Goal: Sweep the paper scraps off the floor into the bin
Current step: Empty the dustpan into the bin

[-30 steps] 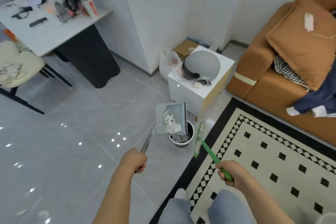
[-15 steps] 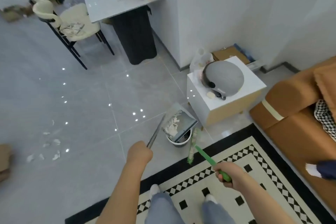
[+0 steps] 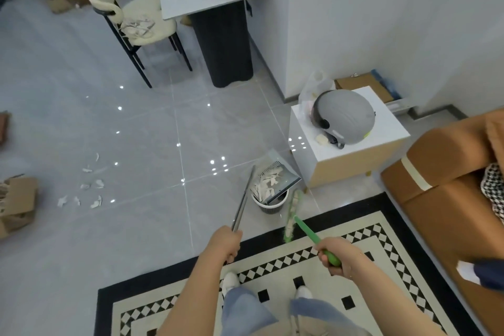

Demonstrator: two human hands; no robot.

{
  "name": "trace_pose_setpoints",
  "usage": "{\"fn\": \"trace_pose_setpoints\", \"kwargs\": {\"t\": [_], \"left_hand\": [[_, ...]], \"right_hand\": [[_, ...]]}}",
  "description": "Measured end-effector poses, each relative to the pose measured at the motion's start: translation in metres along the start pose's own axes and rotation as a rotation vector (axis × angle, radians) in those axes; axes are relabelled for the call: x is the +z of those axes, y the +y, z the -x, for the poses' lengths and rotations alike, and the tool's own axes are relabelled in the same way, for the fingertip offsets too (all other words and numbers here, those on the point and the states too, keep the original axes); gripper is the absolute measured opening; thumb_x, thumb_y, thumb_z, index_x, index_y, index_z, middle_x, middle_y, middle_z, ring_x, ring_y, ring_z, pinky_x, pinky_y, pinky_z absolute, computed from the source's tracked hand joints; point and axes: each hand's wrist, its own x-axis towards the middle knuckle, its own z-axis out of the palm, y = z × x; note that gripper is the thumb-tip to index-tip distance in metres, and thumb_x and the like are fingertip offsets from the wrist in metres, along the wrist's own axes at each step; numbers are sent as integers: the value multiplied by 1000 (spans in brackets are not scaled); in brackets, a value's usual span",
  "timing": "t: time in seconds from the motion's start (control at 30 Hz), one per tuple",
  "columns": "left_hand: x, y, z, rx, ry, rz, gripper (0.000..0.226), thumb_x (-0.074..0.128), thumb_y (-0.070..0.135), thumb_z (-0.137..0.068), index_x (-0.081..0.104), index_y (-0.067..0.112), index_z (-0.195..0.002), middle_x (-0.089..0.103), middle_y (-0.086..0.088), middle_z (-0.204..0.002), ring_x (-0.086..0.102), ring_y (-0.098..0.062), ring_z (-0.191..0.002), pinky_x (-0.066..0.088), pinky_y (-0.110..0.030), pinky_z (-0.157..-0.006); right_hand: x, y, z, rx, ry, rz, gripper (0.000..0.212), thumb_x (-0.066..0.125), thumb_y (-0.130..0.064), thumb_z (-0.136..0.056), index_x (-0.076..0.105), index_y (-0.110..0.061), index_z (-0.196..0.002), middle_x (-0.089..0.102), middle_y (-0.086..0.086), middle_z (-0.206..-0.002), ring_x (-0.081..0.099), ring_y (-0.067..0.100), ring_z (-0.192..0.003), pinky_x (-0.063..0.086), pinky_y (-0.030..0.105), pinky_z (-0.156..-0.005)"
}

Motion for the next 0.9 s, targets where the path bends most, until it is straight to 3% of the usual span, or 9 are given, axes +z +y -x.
{"fn": "trace_pose_setpoints", "kwargs": {"t": [0.1, 0.27, 0.4, 0.73, 0.9], "left_hand": [[13, -10, 5, -61, -65, 109, 28, 40, 20, -100, 45, 8, -75, 41, -4, -60, 32, -11, -43, 26, -11, -35], [28, -22, 4, -90, -21, 167, 28, 45, 24, -96, 48, 6, -75, 39, -4, -55, 32, -13, -41, 26, -15, -39], [31, -20, 10, -74, 6, 223, 28, 44, 20, -96, 47, 7, -71, 39, -3, -54, 31, -12, -40, 23, -9, -32], [44, -32, 4, -44, 39, 233, 22, 42, 19, -95, 53, 3, -85, 40, -4, -53, 35, -13, -41, 26, -16, -40], [59, -48, 0, -32, 7, 288, 23, 46, 20, -97, 53, 5, -80, 39, -2, -53, 33, -11, -40, 26, -16, -33]], "right_hand": [[-2, 6, 1, -5, -7, -27, 6, 52, -5, -92, 57, -2, -93, 53, 3, -57, 46, 5, -33, 34, 15, -37], [-8, 24, 6, -21, -18, -40, 5, 51, -5, -93, 53, -1, -95, 50, 4, -58, 43, 5, -31, 28, 14, -32], [-15, 31, 9, -33, -19, -52, 3, 50, -4, -93, 52, -2, -92, 49, 5, -57, 42, 5, -30, 28, 14, -31], [-22, 41, 1, -12, 30, -50, 18, 49, -4, -93, 50, 1, -111, 49, 5, -59, 43, 5, -28, 28, 13, -30], [-25, 40, -1, -18, 14, -70, 19, 49, -3, -92, 51, 0, -111, 49, 5, -60, 44, 5, -29, 29, 14, -31]]}}
